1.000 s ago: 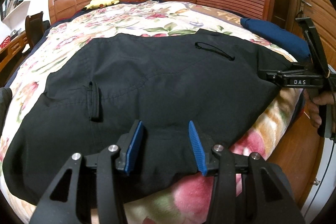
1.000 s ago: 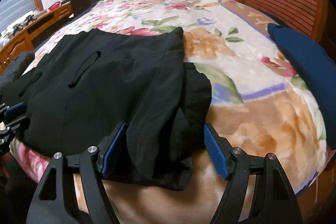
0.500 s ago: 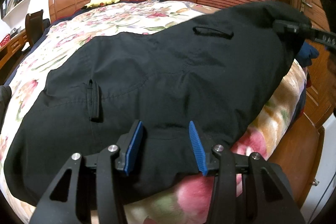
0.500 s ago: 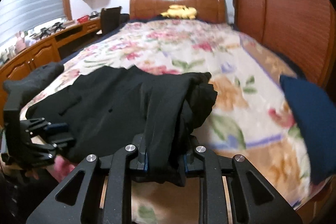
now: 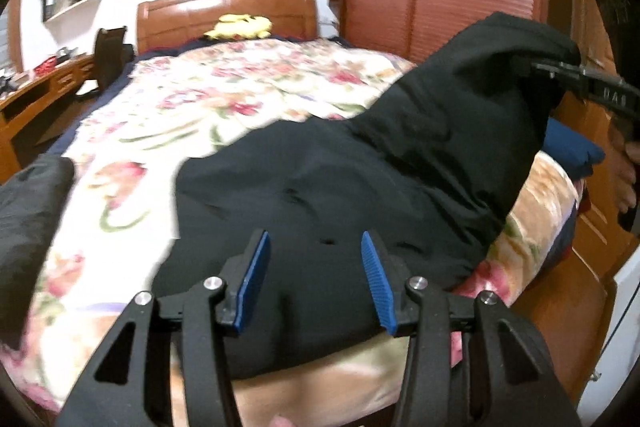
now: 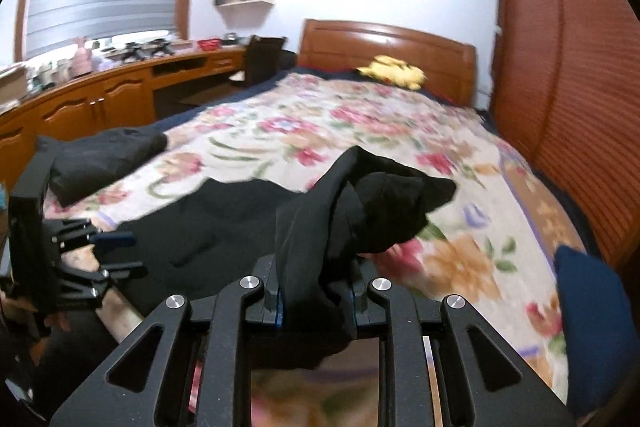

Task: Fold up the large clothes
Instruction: 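Grasp the folded black coat with the right tool and lift it off the quilt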

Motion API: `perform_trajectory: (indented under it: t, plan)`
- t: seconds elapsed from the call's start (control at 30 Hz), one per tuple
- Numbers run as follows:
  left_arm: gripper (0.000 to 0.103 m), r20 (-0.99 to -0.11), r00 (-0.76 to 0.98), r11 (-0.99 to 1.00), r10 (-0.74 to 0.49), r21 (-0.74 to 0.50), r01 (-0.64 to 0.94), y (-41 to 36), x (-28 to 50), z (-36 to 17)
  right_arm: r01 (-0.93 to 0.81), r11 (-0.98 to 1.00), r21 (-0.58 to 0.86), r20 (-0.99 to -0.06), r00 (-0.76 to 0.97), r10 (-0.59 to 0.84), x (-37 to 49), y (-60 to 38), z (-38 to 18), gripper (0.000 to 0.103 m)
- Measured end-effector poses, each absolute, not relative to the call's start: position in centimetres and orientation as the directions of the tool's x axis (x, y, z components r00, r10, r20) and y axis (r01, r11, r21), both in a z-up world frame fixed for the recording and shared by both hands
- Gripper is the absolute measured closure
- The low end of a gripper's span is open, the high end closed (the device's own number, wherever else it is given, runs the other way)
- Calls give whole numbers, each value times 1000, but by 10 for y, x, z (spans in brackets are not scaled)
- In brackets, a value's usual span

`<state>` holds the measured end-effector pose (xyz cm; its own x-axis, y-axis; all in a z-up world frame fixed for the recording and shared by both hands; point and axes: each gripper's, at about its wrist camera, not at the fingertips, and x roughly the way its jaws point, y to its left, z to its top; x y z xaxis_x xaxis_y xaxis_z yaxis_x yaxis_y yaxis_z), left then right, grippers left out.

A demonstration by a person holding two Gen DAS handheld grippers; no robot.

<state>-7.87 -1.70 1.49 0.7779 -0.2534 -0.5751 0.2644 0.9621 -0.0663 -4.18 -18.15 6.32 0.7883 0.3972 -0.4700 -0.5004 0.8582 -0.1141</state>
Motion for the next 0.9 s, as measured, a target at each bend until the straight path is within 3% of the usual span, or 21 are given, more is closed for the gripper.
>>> perform_trajectory:
  t: [0.4,0.7,0.87,0.9]
  plan:
    - [55,-526,842,993,-118,-50,107,97,-111,29,-696,705,-134,-504,661,556,-34,-42,48,85]
    - [54,-547,834,997,-70,-60,44,139,-123,11,-793,603,-91,-652,505,565,-31,32,-19,85]
    - [54,-549,833,997,-72,-69,40,141,-125,6,-788,605,-114,-672,510,537,-36,31,-31,78]
    - [54,-547,834,997,-73,-70,42,141,-125,6,-791,603,-105,-671,504,544,-38,28,-29,68]
